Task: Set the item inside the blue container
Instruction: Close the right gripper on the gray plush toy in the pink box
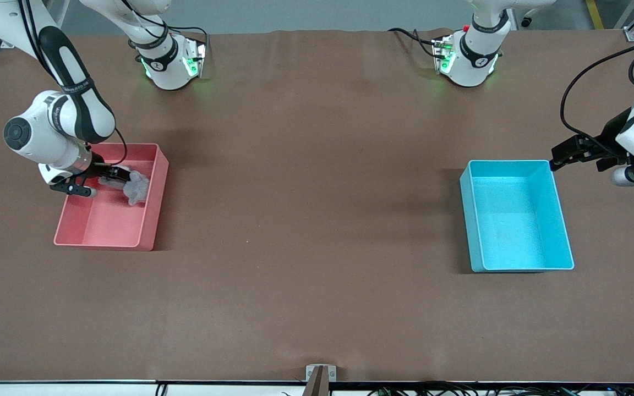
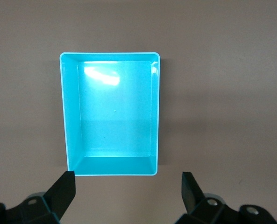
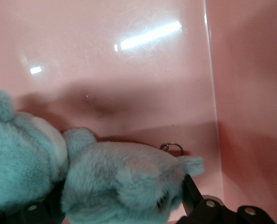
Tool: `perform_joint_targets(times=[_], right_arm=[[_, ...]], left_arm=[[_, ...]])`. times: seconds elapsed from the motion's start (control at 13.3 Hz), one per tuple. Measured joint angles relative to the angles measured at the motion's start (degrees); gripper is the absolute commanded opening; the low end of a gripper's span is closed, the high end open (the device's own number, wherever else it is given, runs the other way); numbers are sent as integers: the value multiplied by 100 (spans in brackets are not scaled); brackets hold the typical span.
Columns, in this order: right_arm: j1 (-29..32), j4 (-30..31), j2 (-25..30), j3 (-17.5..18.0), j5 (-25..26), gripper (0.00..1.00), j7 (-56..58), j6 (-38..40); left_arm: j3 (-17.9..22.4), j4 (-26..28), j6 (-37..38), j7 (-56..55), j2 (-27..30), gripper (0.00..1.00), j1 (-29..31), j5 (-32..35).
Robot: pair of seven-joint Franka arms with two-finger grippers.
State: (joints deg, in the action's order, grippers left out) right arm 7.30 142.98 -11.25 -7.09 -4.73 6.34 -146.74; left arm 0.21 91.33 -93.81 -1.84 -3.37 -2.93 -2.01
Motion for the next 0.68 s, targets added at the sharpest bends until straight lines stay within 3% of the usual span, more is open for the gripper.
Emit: perform_joint_targets(times=[0.68], right_arm=[[0,-3,0,0,-21,67,-3,-3]], left_arm=[[-5,4,0,0,-3,100,0,0]])
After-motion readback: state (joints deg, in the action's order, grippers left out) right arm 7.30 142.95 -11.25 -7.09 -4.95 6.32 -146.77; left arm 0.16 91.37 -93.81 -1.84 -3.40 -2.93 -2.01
